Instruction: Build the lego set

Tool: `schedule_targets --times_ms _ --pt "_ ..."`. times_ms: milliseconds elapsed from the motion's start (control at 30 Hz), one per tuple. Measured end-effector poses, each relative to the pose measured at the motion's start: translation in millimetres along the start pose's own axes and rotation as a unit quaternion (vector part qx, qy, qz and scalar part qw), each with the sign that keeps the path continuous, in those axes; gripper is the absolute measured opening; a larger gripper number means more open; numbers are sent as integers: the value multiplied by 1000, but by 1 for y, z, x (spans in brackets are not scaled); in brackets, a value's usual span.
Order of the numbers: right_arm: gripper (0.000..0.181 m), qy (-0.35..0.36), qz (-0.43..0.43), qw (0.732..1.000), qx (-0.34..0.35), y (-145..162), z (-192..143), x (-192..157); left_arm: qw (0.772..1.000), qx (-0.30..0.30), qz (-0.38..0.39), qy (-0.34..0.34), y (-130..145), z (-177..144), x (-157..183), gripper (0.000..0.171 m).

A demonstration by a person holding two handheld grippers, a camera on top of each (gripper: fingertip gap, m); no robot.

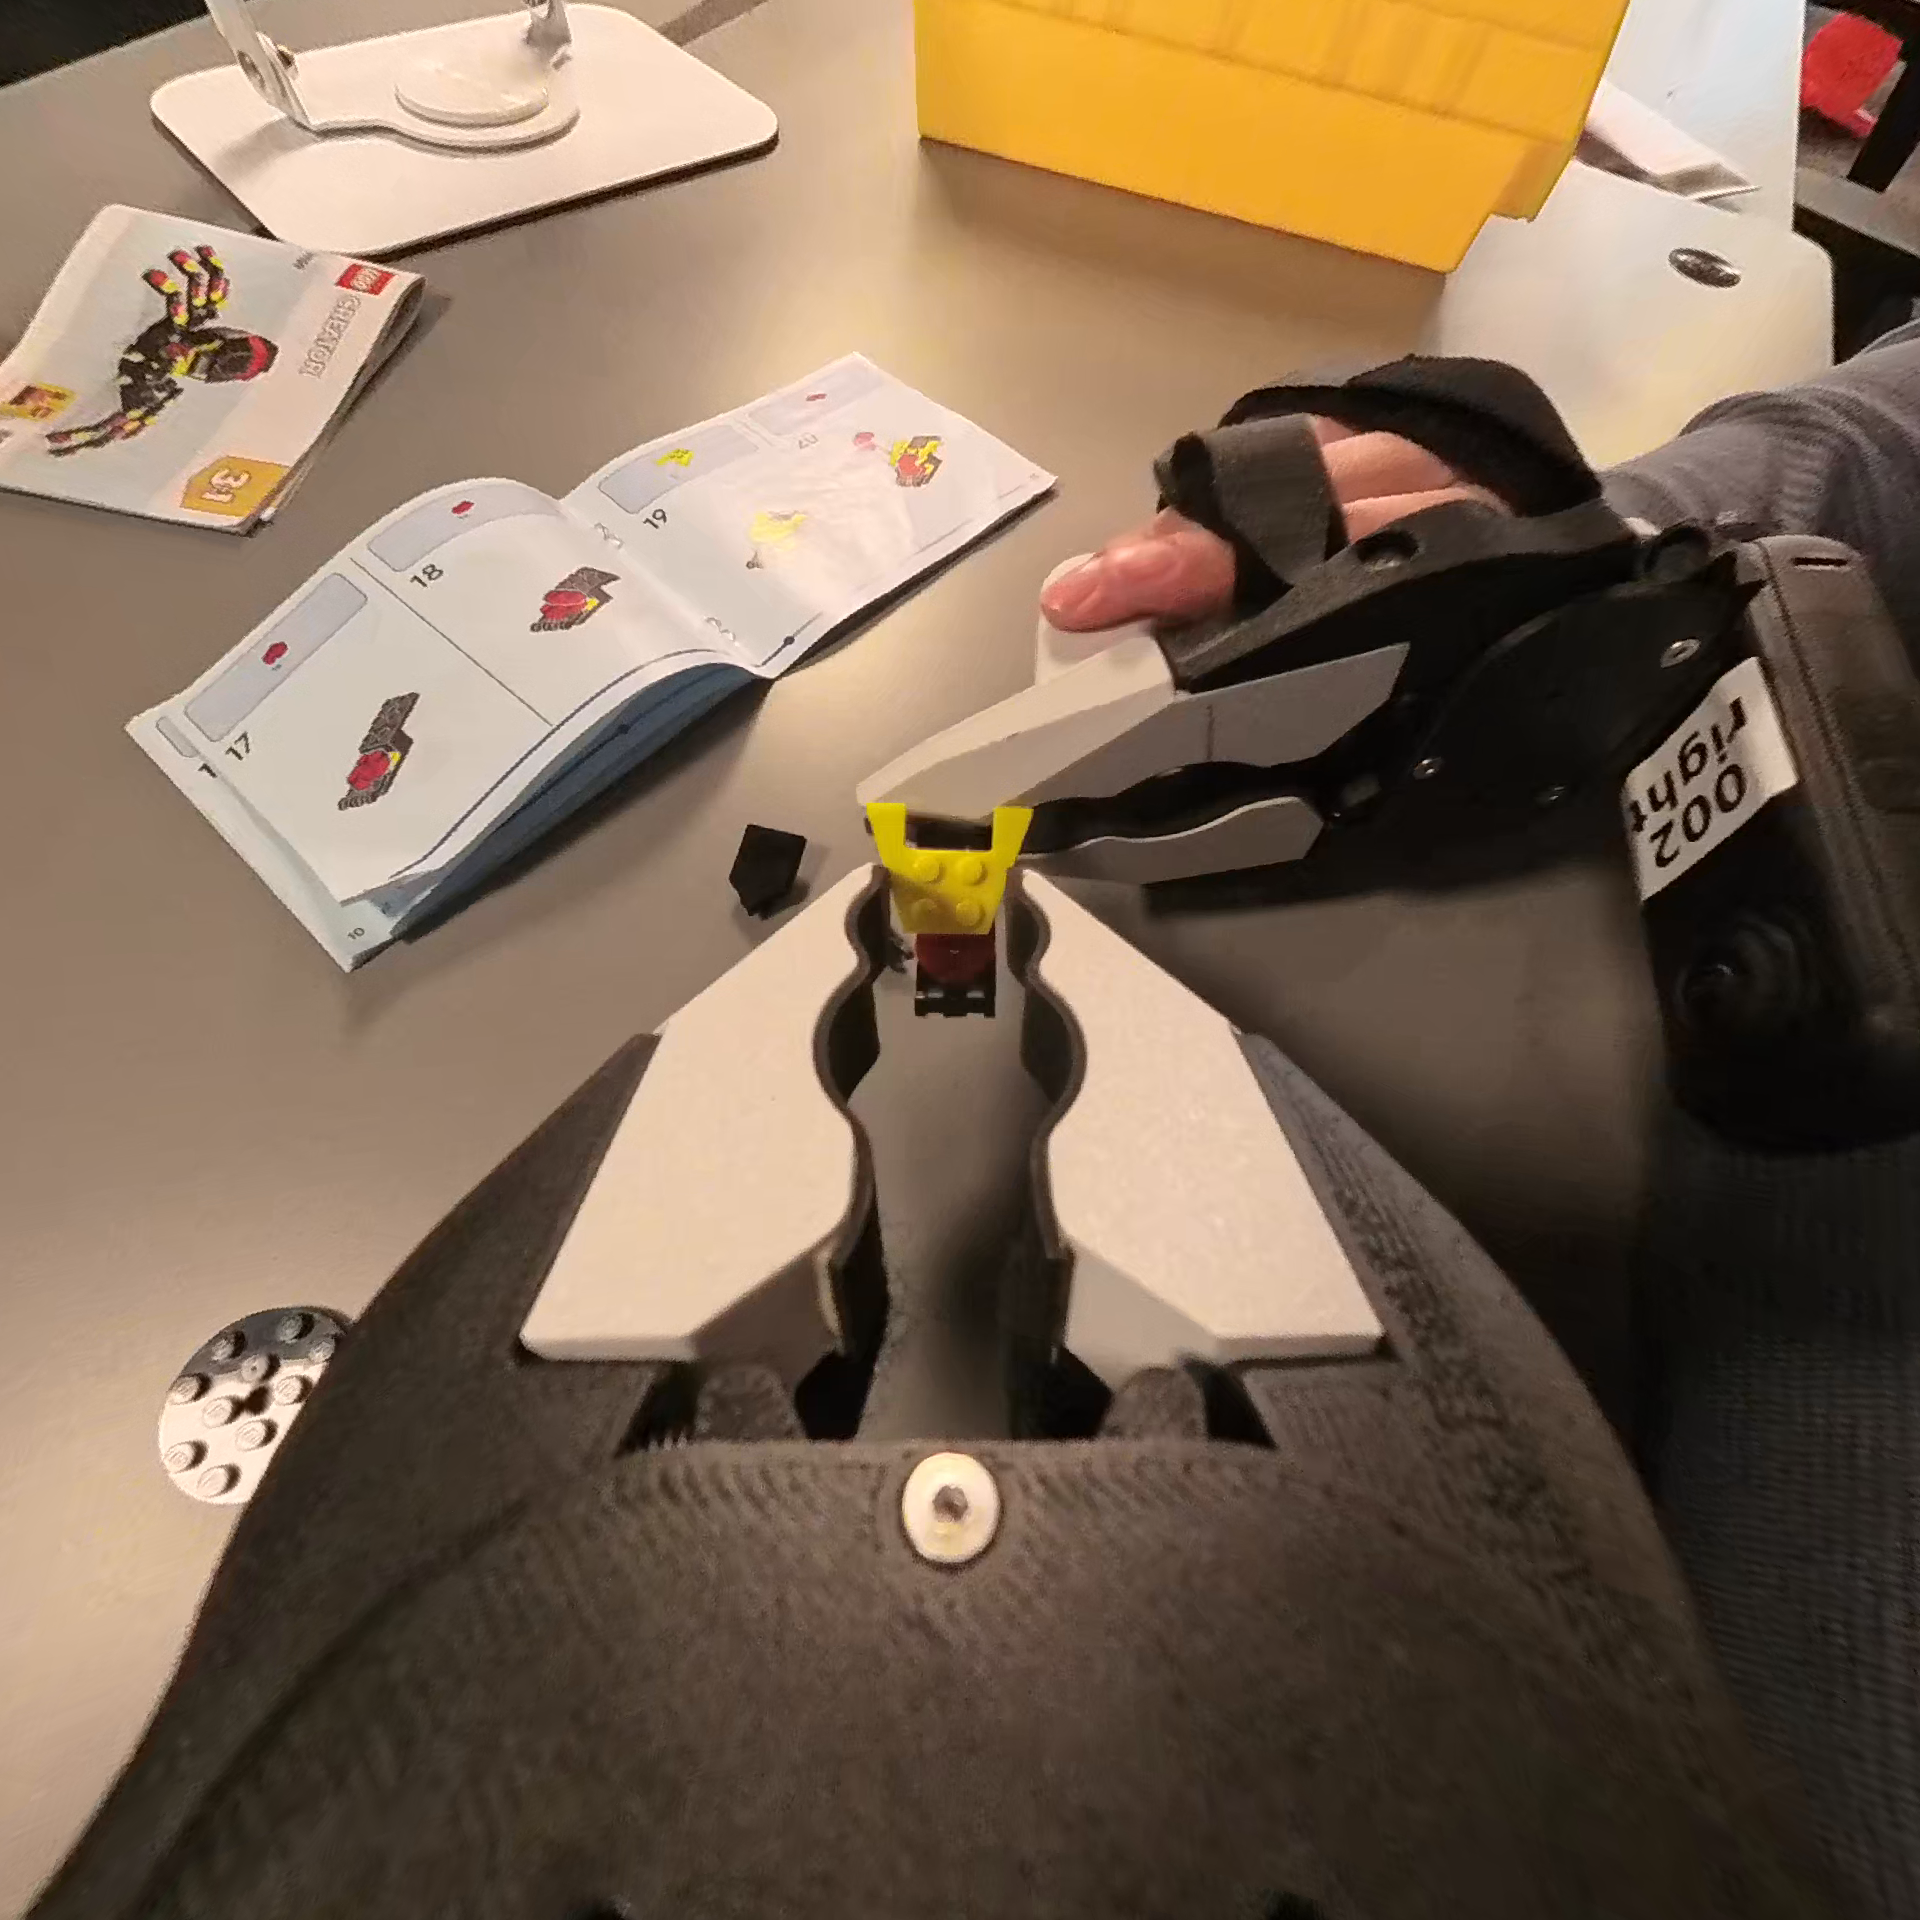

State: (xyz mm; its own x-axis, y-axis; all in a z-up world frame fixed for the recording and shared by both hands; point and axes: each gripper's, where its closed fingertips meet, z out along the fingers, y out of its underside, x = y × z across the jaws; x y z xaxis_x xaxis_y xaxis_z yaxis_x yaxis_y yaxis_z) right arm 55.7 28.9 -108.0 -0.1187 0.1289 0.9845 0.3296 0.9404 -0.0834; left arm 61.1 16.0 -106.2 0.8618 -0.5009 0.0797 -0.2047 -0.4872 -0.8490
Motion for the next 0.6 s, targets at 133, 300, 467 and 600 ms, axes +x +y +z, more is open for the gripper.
schedule_targets --times_ms 133,300,467,600 --pt "3 -1 0 1000 2 -1 1 0 1000 -7 0 2 1 -1 1 21" --pt "3 -10 -18 1000 9 -4 2 -6 999 -43 -15 19 9 -1 3 21" --pt "3 -18 -27 999 14 -7 3 -11 997 -67 -25 30 14 0 6 21" --pt "2 -14 -21 1000 16 -7 6 -11 998 -62 -19 26 12 0 7 24"
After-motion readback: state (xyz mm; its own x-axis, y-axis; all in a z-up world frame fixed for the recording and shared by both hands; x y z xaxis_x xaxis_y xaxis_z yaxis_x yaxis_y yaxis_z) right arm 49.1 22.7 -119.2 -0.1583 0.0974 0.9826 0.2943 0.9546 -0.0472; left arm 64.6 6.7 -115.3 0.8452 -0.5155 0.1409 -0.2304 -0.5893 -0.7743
